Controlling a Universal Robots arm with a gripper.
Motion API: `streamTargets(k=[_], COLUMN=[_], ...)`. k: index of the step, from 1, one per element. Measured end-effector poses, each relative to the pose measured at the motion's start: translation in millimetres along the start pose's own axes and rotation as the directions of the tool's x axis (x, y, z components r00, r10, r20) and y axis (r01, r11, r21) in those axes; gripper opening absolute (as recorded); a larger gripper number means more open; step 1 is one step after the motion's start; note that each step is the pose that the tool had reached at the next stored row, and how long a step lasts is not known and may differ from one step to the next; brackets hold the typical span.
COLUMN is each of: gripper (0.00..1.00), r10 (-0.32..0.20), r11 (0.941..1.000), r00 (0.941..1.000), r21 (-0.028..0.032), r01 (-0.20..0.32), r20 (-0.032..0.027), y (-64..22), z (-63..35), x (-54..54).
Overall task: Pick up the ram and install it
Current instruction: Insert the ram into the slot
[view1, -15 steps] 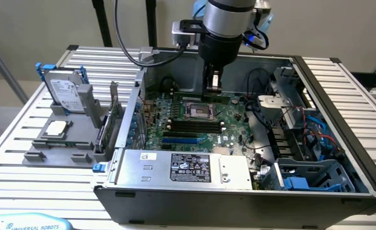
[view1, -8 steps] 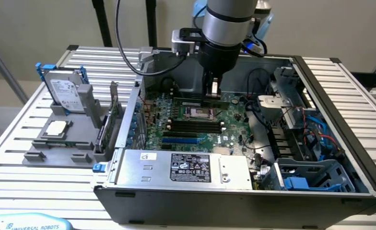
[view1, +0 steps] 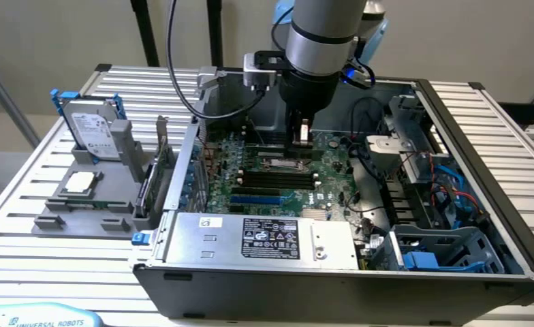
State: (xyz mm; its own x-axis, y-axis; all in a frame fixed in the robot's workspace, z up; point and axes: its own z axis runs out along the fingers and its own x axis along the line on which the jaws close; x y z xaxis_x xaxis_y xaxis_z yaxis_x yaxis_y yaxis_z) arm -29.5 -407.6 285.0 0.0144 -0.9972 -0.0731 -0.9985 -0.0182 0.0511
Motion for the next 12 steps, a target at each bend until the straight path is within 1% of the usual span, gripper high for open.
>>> streamTargets(k=[3, 5, 7, 9, 11, 12], gripper=[0.14, 0.14, 0.14, 0.14, 0.14, 0.14], r10=[-0.009, -0.011, -0.011, -0.012, -0.012, -0.012], r11=[1.0000, 0.9999, 0.9999, 0.9998, 0.9996, 0.9995], r00=[1.0000, 0.9999, 0.9999, 0.9999, 0.9999, 0.9999], r21=[0.0000, 0.0039, 0.0092, 0.0160, 0.0247, 0.0295], r01=[0.009, 0.011, 0.011, 0.012, 0.012, 0.013], r20=[-0.0004, -0.0007, -0.0008, -0.0010, -0.0016, -0.0027], y=[1.4, 3.5, 5.8, 7.6, 8.5, 8.8], z=[4.6, 7.5, 10.1, 12.7, 15.1, 16.1], x=[0.4, 1.0, 1.7, 2.1, 2.2, 2.3])
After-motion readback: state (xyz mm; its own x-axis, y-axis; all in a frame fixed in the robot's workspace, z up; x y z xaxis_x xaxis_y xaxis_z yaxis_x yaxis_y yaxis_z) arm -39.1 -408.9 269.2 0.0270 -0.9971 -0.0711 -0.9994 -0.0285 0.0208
